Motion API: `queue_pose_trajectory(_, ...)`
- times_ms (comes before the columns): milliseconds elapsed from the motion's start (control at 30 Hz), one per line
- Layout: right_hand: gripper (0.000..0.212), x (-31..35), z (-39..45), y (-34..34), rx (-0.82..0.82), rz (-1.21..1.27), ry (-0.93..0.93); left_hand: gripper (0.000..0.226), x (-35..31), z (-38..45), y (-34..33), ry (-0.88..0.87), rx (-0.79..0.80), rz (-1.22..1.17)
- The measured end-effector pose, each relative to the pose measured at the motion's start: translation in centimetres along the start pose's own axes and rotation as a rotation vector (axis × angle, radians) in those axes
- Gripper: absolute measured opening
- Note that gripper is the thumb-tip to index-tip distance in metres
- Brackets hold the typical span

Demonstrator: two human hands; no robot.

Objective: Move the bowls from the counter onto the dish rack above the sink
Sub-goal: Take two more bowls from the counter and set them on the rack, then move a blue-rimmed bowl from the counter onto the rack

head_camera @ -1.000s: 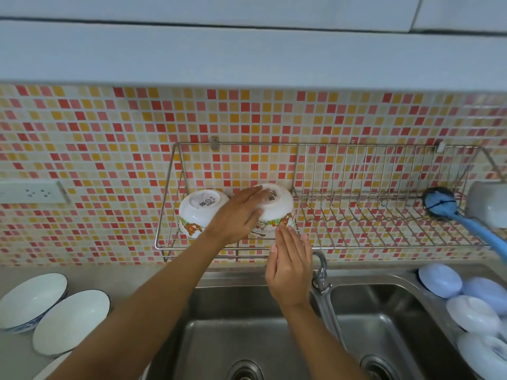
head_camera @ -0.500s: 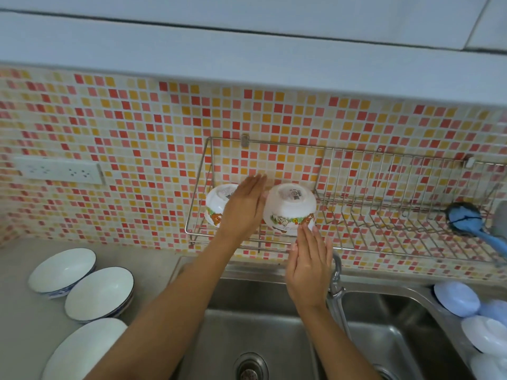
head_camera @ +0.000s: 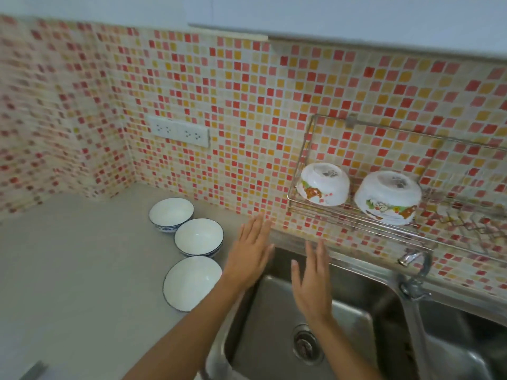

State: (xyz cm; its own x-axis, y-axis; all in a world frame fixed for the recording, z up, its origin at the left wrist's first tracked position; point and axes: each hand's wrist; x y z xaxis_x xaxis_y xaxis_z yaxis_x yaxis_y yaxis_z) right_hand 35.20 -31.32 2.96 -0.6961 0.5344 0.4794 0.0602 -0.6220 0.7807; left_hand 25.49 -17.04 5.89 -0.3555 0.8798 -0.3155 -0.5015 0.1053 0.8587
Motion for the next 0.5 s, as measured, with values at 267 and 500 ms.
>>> queue_pose_trajectory(267, 0.068, 10.1, -2.9, -10.1, 0.534, 0.229, -0.209, 0.065, 14.3, -10.3, 1.5, 0.760, 0.136, -0.028)
queue_pose_trajectory(500, 0.069, 14.3, -3.6, -14.1, 0.584, 0.231, -0.422, 0.043, 19.2, -12.8, 1.0, 0.823, 0.371, -0.089)
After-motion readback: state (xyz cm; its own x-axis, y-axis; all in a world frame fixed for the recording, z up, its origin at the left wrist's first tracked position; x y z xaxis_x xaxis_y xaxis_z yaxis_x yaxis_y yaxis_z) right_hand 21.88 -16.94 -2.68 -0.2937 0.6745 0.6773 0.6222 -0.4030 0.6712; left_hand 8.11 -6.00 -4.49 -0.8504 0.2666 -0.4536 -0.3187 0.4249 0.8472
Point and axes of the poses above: each hand's wrist, its own z-axis towards the middle knuckle, its own y-axis out of the back of the hand, x = y × z, and after that the axes turned 1 degree about -z, right-handed
